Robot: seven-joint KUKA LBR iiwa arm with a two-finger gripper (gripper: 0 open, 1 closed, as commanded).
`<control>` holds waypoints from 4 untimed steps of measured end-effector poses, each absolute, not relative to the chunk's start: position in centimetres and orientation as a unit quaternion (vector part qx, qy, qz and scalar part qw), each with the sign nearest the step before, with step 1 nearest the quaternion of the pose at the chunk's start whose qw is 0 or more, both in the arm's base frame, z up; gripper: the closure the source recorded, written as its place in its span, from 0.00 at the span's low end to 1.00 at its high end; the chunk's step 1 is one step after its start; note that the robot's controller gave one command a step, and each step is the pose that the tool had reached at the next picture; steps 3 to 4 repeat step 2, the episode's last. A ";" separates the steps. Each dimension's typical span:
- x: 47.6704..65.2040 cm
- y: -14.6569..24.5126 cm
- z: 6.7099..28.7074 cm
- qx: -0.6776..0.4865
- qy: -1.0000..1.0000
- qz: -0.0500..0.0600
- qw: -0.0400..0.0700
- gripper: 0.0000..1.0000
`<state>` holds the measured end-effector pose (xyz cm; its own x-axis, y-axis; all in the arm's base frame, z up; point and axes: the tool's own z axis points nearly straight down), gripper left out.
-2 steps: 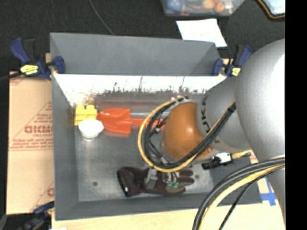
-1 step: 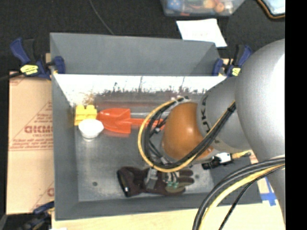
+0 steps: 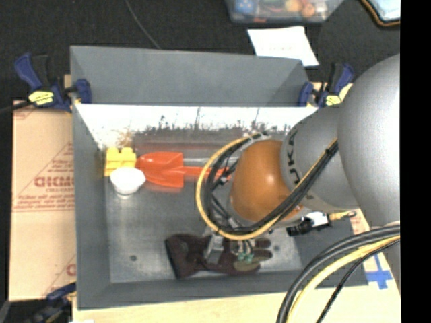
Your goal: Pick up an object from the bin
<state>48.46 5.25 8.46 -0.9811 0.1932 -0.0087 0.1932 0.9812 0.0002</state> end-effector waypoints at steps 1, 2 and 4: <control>48.4 5.2 11.4 0.096 0.995 -0.001 0.003 1.00; 48.5 5.2 14.5 0.095 0.995 0.000 0.005 1.00; 48.5 5.2 14.5 0.095 0.995 0.000 0.005 1.00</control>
Offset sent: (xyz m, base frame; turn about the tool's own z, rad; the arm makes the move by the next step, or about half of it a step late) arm -0.0009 -0.0002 0.0401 -0.0017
